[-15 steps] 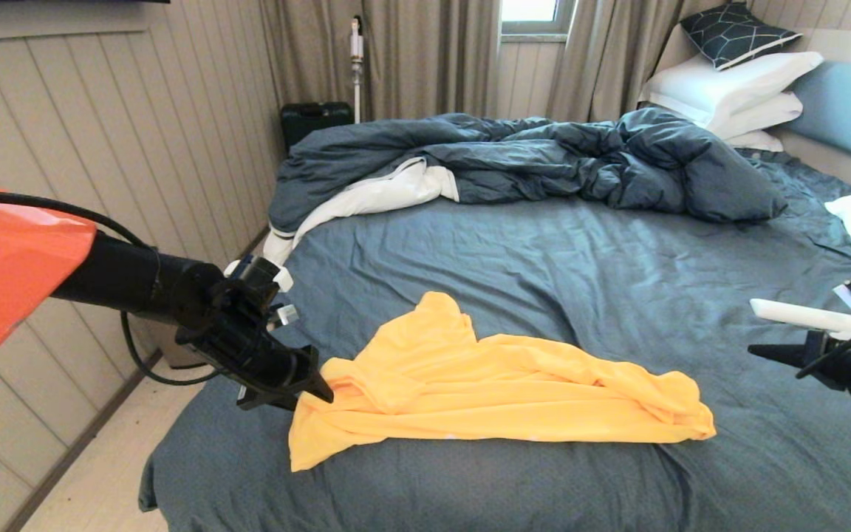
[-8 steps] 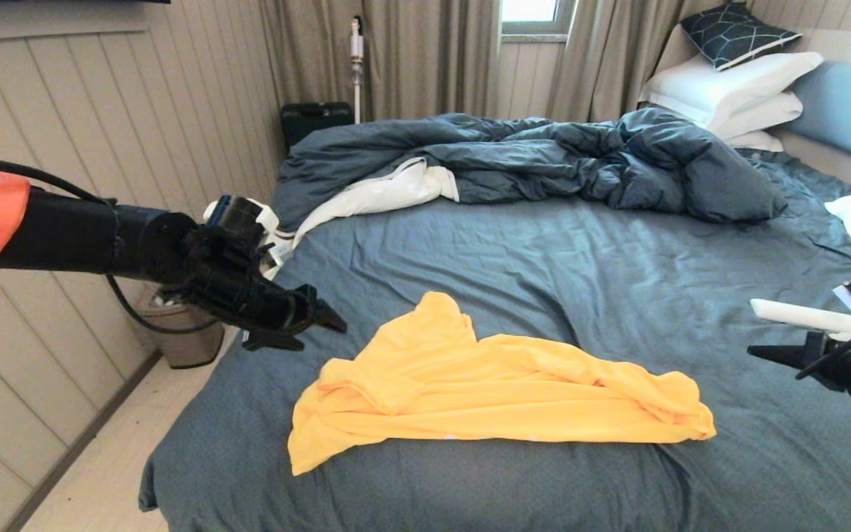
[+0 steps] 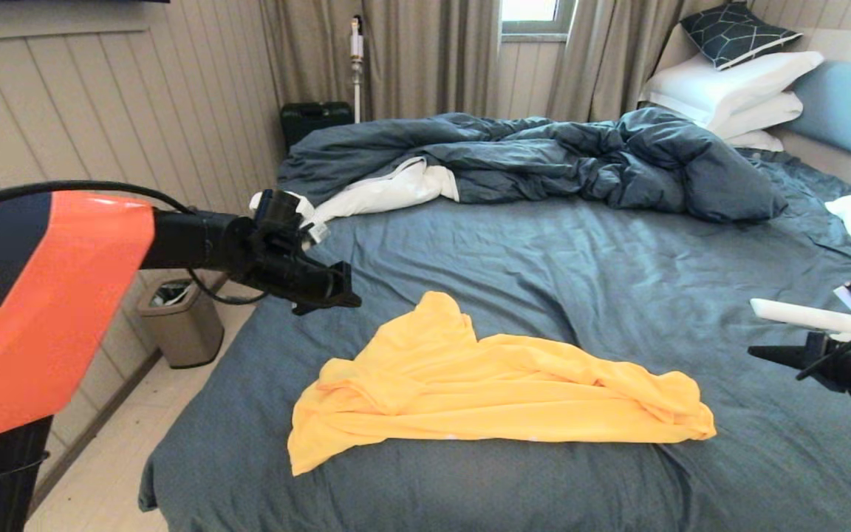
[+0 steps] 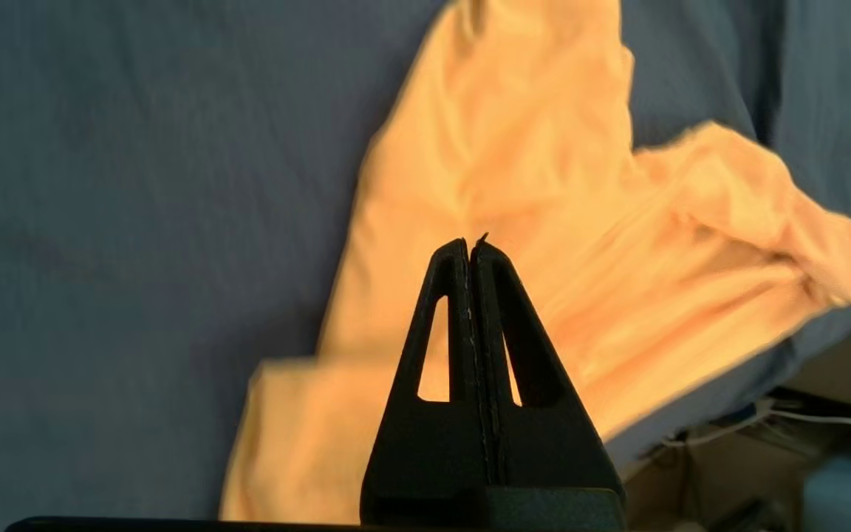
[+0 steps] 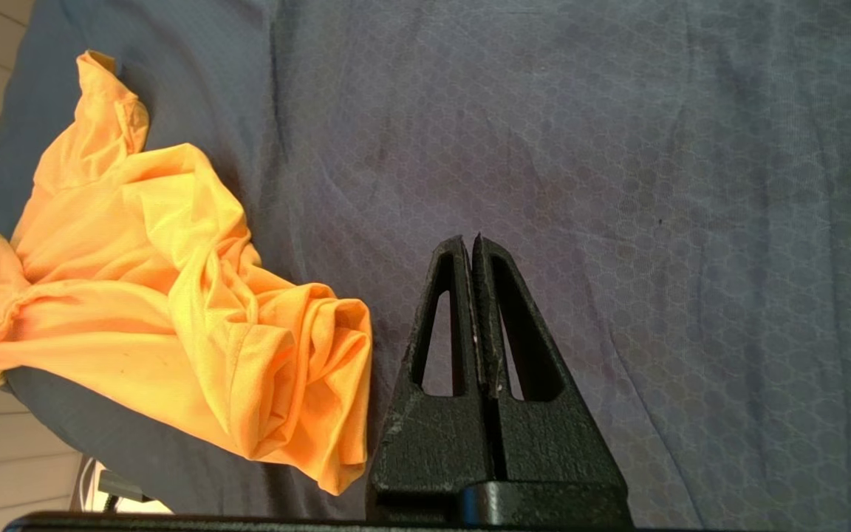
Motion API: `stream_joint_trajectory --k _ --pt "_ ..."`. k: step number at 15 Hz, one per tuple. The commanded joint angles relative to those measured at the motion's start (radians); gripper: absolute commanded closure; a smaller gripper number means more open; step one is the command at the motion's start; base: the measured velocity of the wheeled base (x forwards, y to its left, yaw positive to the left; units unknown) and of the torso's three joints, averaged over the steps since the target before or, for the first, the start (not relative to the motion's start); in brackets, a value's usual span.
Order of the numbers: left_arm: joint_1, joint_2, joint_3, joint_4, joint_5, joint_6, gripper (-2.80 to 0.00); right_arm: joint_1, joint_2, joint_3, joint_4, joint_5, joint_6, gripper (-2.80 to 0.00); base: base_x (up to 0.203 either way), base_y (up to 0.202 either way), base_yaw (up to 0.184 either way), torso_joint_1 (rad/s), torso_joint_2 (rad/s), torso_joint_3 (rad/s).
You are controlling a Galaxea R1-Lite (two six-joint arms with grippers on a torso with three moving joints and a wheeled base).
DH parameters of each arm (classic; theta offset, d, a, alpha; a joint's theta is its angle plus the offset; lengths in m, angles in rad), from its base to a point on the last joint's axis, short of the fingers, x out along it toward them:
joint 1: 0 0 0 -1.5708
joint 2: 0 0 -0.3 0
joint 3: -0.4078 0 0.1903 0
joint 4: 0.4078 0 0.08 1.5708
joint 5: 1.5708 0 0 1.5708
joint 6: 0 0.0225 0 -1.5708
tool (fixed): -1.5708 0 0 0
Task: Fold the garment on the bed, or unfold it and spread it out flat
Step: Fold the yellow T-shirt
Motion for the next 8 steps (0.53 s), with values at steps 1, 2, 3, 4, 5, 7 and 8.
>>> stream_joint_trajectory --k 1,2,3,4,5,7,8 --pt "-0.022 0.072 -0.037 -0.002 -0.003 -0.001 0.00 -0.001 0.001 0.000 -0.001 0.005 0.000 0.00 0.000 0.000 0.000 0.000 0.00 0.000" --pt "-0.039 0.083 -0.042 -0.004 0.001 0.000 0.00 -0.001 0.001 0.000 -0.002 0.004 0.000 0.00 0.000 0.000 0.000 0.000 0.00 0.000" --pt "-0.055 0.101 -0.056 -0.007 0.004 0.000 0.00 -0.001 0.003 0.000 -0.002 0.004 0.000 0.00 0.000 0.000 0.000 0.000 0.00 0.000" --pt "-0.066 0.119 -0.074 -0.008 0.004 0.000 0.00 -0.001 0.001 0.002 -0.002 0.004 -0.001 0.00 0.000 0.000 0.000 0.000 0.00 0.000" --pt "-0.074 0.126 -0.083 -0.011 0.004 0.000 0.00 -0.001 0.001 0.002 -0.002 0.004 0.000 0.00 0.000 0.000 0.000 0.000 0.00 0.000" --pt "-0.090 0.142 -0.085 -0.050 0.009 0.004 0.00 -0.002 0.001 0.002 -0.002 0.004 0.000 0.00 0.000 0.000 0.000 0.000 0.00 0.000" --pt "-0.091 0.148 -0.087 -0.077 0.009 0.012 -2.80 -0.002 0.001 0.002 -0.002 0.004 -0.001 0.00 0.000 0.000 0.000 0.000 0.00 0.000"
